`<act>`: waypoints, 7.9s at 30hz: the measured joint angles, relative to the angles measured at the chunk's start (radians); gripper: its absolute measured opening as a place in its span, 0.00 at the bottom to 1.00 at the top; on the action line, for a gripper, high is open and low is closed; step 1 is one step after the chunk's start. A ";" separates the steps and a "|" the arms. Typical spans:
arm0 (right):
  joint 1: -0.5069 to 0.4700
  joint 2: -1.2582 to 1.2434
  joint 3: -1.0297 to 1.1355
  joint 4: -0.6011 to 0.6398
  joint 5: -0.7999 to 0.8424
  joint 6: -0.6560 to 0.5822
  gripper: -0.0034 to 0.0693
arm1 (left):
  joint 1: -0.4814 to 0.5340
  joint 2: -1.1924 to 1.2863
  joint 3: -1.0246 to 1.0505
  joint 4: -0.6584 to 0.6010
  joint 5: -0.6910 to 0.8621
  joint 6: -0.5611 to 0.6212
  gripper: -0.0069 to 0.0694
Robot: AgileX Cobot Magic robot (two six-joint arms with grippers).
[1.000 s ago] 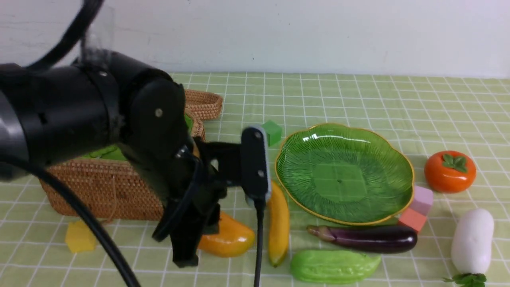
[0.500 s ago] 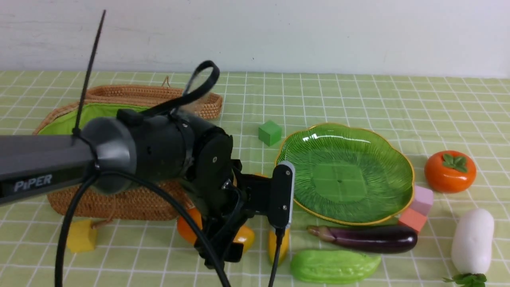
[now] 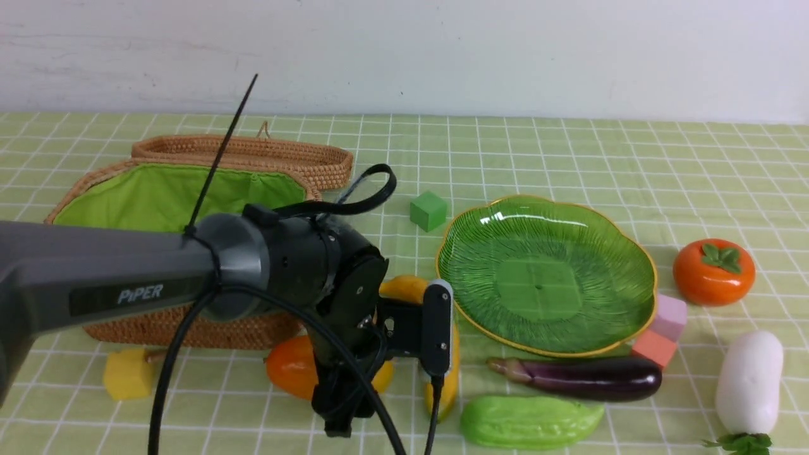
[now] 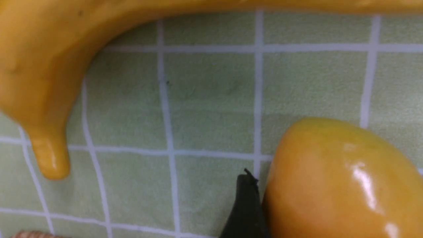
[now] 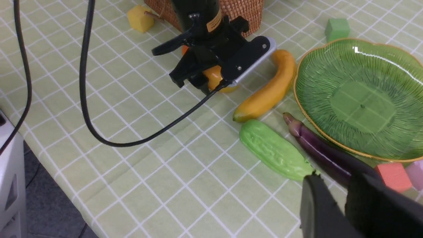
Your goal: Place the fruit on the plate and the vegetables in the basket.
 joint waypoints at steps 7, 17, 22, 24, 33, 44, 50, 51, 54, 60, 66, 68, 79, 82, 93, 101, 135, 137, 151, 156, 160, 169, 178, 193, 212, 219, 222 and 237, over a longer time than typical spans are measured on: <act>0.000 0.000 0.000 0.002 -0.001 0.000 0.25 | -0.051 -0.051 0.004 0.020 0.018 -0.057 0.79; 0.000 0.000 0.000 -0.099 -0.038 0.158 0.12 | -0.162 -0.129 -0.175 0.013 -0.006 -0.344 0.79; 0.000 0.000 0.000 -0.198 -0.048 0.265 0.08 | -0.159 0.038 -0.425 0.012 -0.131 -0.430 0.79; 0.000 0.000 0.000 -0.204 -0.050 0.280 0.08 | -0.159 0.133 -0.534 0.013 -0.173 -0.471 0.79; 0.000 0.000 0.000 -0.154 -0.050 0.286 0.08 | -0.147 0.392 -0.755 0.062 -0.241 -0.517 0.79; 0.000 0.000 0.000 -0.145 -0.050 0.286 0.10 | -0.132 0.367 -0.758 0.011 -0.251 -0.519 0.96; 0.000 0.000 0.000 -0.145 -0.050 0.286 0.10 | -0.132 0.245 -0.758 -0.078 0.029 -0.646 0.78; 0.000 0.000 0.000 -0.145 -0.050 0.286 0.11 | -0.132 0.212 -0.758 -0.081 0.095 -0.701 0.70; 0.000 0.000 0.000 -0.145 -0.050 0.286 0.11 | -0.132 0.123 -0.758 -0.077 0.250 -0.794 0.47; 0.000 0.000 0.000 -0.155 -0.049 0.286 0.12 | -0.132 0.003 -0.768 -0.071 0.540 -0.998 0.07; 0.000 0.000 0.000 -0.177 -0.029 0.286 0.13 | -0.132 0.025 -0.708 -0.088 0.584 -1.115 0.10; 0.000 0.000 0.000 -0.183 -0.024 0.286 0.14 | -0.132 0.061 -0.693 -0.093 0.584 -1.132 0.18; 0.000 0.000 0.000 -0.190 -0.018 0.286 0.15 | -0.132 0.281 -0.687 -0.017 0.546 -1.185 0.87; 0.000 0.000 0.000 -0.190 -0.016 0.286 0.16 | -0.128 0.320 -0.687 0.013 0.523 -1.213 0.91; 0.000 0.000 0.000 -0.191 -0.016 0.286 0.17 | -0.088 0.374 -0.687 0.016 0.538 -1.227 0.53; 0.000 0.000 0.000 -0.202 -0.017 0.286 0.17 | -0.081 0.359 -0.689 0.031 0.556 -1.227 0.50; 0.000 0.000 0.000 -0.325 -0.096 0.286 0.18 | -0.081 0.360 -0.893 -0.471 0.286 0.155 0.54; 0.000 0.000 0.000 -0.325 -0.098 0.286 0.18 | -0.081 0.360 -0.893 -0.471 0.285 0.155 0.64; 0.000 0.000 0.000 -0.304 -0.099 0.286 0.18 | -0.080 0.220 -0.893 -0.445 0.379 -0.075 0.75; 0.000 0.003 -0.005 -0.270 -0.076 0.286 0.19 | -0.080 0.019 -0.893 -0.366 0.439 -0.431 0.37; 0.000 0.046 -0.059 -0.265 0.024 0.286 0.19 | -0.080 -0.125 -0.897 -0.262 0.555 -0.629 0.09; 0.000 0.204 -0.158 -0.250 0.185 0.202 0.19 | -0.080 -0.401 -0.652 -0.169 0.584 -0.784 0.07; 0.000 0.448 -0.160 -0.122 0.160 0.012 0.19 | -0.080 -0.935 0.027 -0.185 0.457 -0.819 0.07; -0.113 0.942 -0.161 0.069 -0.029 -0.572 0.23 | -0.080 -1.332 0.329 -0.192 0.226 -0.837 0.07; -0.161 1.242 -0.224 0.104 -0.282 -0.813 0.89 | -0.080 -1.332 0.330 -0.194 0.253 -0.837 0.07; -0.161 1.335 -0.235 0.071 -0.288 -0.814 0.81 | -0.080 -1.332 0.330 -0.194 0.274 -0.837 0.07; -0.161 1.353 -0.240 0.068 -0.281 -0.814 0.80 | -0.080 -1.332 0.330 -0.194 0.278 -0.837 0.07; -0.161 1.347 -0.333 0.118 -0.105 -0.805 0.65 | -0.080 -1.332 0.330 -0.107 0.293 -0.872 0.07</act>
